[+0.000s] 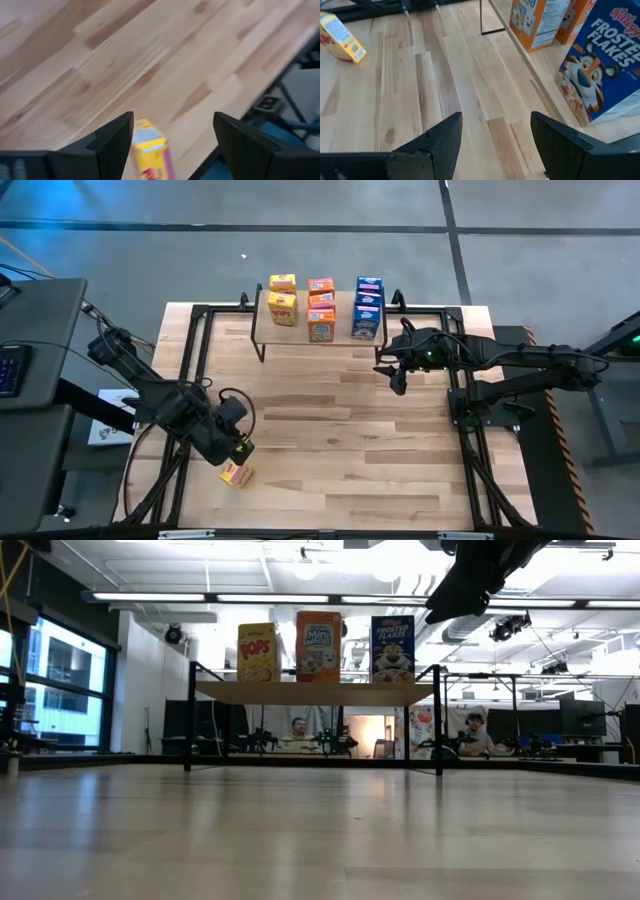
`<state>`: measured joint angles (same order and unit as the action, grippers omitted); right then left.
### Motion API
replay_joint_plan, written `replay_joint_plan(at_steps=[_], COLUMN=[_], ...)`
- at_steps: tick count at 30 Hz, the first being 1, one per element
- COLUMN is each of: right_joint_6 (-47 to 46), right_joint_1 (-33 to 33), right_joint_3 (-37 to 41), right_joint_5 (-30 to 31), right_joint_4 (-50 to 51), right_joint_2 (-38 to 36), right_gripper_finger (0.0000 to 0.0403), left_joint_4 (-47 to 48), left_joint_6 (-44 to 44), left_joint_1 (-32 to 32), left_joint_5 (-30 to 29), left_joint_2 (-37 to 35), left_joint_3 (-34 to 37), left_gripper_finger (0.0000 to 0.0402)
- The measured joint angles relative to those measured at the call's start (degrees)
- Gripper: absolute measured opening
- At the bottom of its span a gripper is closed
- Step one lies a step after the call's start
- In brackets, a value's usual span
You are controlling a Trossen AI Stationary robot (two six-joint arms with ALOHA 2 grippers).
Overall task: Stack cereal on shelf
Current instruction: Put the yellow cereal box on the shelf aligned with the other yellow cereal boxes
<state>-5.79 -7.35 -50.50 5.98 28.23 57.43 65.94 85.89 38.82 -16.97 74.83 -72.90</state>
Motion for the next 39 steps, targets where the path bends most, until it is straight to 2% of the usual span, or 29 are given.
replay_joint_plan(at_steps=[9,22,39], right_joint_6=[-0.7,0.7,0.6], right_joint_1=[0.0,0.0,0.0], right_joint_3=[0.0,0.0,0.0], right_joint_5=[0.0,-0.1,-0.1], right_joint_4=[-0.1,-0.2,-0.2], right_joint_2=[0.0,0.0,0.0], right_gripper_finger=[0.0229,0.0229,0.0229], left_joint_4=[1.5,1.5,1.5], left_joint_6=[6.6,7.2,9.5], left_joint_1=[1.7,3.7,5.5], left_joint_5=[3.7,11.7,11.9], left_joint_2=[2.1,8.8,14.3], left_joint_3=[0.0,0.0,0.0], left_gripper_finger=[0.0266,0.0266,0.0266])
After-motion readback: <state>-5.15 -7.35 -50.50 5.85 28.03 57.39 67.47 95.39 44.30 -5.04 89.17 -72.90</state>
